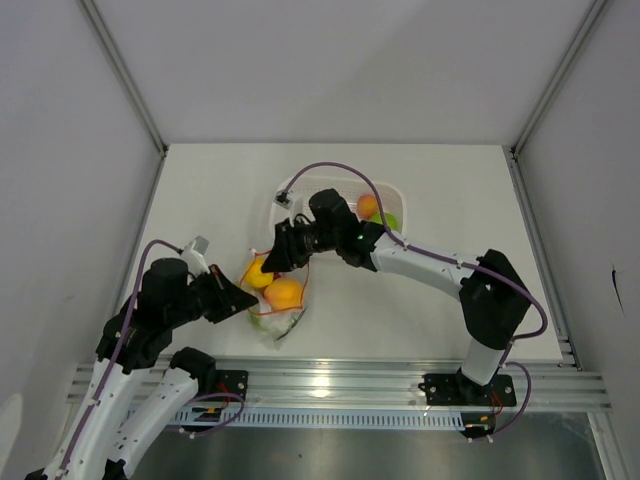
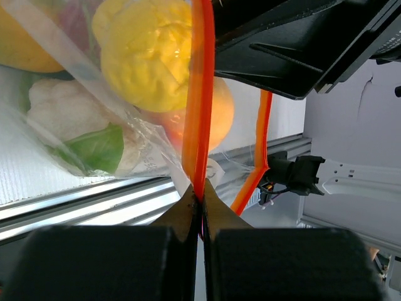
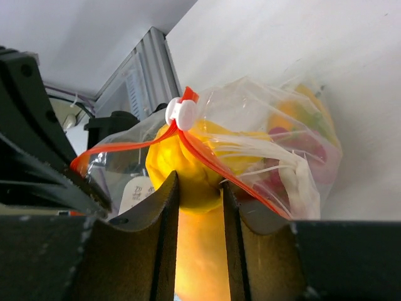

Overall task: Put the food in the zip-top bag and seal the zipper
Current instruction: Place the fake fruit in the zipper food storage bag, then pick up the fake fruit from the bin.

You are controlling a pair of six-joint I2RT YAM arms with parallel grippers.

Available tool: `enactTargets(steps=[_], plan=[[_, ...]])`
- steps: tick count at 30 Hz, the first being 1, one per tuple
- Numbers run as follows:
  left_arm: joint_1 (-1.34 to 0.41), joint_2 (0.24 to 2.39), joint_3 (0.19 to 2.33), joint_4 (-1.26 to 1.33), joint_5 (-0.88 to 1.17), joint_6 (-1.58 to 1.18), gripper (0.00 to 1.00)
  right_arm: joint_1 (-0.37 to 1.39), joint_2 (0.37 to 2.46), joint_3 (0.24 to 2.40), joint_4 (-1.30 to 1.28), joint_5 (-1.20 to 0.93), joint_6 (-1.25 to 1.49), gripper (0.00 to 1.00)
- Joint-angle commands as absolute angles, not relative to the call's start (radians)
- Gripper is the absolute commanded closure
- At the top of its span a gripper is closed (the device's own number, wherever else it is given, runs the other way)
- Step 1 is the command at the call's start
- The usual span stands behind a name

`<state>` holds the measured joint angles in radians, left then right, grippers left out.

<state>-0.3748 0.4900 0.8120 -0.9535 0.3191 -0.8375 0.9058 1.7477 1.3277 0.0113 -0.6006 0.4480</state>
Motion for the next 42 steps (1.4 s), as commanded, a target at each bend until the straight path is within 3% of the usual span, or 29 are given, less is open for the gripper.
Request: enactTargets(steps=[1,6,8,10,16,18,26,34,42], plan=[[-0.373,0.482,0.851,-0.945,0.342,-0.853,0.99,0.926,1.778,1.407,-0.034,-0.543,0.402,0.64],[-0.373,0.477,0.848,-0.946,0.342,-0.850,0.99,0.942,1.796,1.466,-0.087,-0.503,0.393,0.32],[-0.373,0.476,0.847,-0.945,0.342,-0.850,0.99,0.954,1.772,1.465,-0.106,-0.488,0.385,0.13],[-0.373,0.476,0.841,-0.942,0.345,-0.850,0.99,0.959,1.747,1.463,-0.120,-0.468,0.376,0.08],[-0.373,0.483,0.822,-0.917,0.359,-0.853,1.00,0.956,1.592,1.466,-0.216,-0.315,0.333,0.06],[-0.371,0.489,0.819,-0.911,0.360,-0.851,0.99,0.953,1.542,1.471,-0.265,-0.253,0.308,0.01],[-0.373,0.502,0.824,-0.896,0.367,-0.845,0.99,0.859,1.419,1.457,-0.370,0.001,0.256,0.01],[-0.373,0.486,0.827,-0.900,0.377,-0.850,0.99,0.632,1.570,1.485,-0.531,0.254,0.275,0.01],[-0.373,0.485,0.819,-0.900,0.387,-0.848,0.99,0.606,1.772,1.534,-0.577,0.449,0.230,0.01]])
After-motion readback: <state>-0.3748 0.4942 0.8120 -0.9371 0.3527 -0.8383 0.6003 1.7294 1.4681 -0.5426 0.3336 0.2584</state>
